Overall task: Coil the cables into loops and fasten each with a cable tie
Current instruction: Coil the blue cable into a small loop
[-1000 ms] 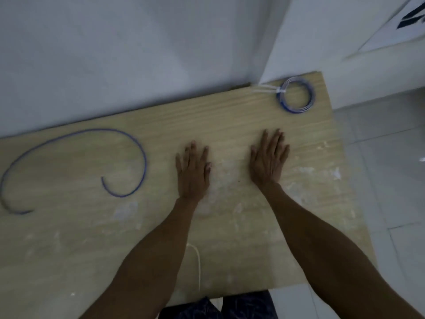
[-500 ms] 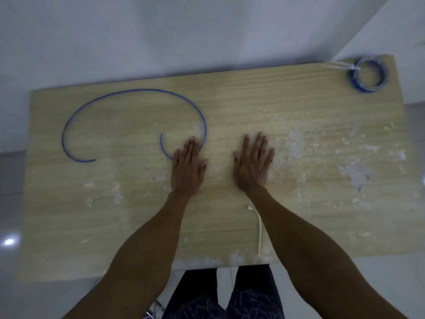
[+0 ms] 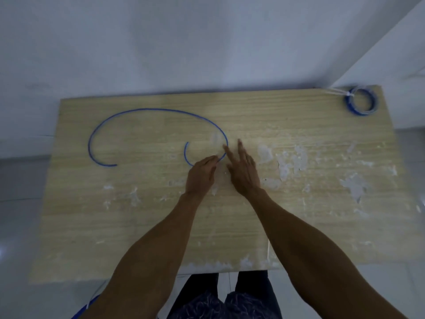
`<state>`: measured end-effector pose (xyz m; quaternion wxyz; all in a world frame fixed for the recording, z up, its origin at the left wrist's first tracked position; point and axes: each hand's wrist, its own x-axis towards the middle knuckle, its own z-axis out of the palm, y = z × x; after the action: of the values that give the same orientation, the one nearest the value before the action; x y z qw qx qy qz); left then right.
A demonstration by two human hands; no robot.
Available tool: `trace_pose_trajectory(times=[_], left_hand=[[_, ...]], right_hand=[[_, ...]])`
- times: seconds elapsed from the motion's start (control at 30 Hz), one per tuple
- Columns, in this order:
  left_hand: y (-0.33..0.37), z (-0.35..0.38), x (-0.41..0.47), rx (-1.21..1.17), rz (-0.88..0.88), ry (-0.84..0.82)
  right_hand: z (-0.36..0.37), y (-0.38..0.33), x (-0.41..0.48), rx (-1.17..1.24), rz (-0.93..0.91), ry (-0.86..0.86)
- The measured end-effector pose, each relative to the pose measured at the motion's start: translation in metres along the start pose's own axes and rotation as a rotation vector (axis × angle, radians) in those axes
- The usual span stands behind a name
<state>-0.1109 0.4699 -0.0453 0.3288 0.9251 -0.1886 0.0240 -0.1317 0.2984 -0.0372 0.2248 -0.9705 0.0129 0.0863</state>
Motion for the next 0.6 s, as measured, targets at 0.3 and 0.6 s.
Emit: trace_pose_trajectory(times=[0.3,0.6], left_hand=[[0.019,-0.064,0.021,0.247,0.124,0.248],[0.072,-0.096,0.042,-0.056,-0.002,-0.110]], right_hand=[[-0.046,-0.040,-0.007,0.125,-0.066,0.349],[-0.133,-0.078,-0.002,0.847,0.146,0.372]])
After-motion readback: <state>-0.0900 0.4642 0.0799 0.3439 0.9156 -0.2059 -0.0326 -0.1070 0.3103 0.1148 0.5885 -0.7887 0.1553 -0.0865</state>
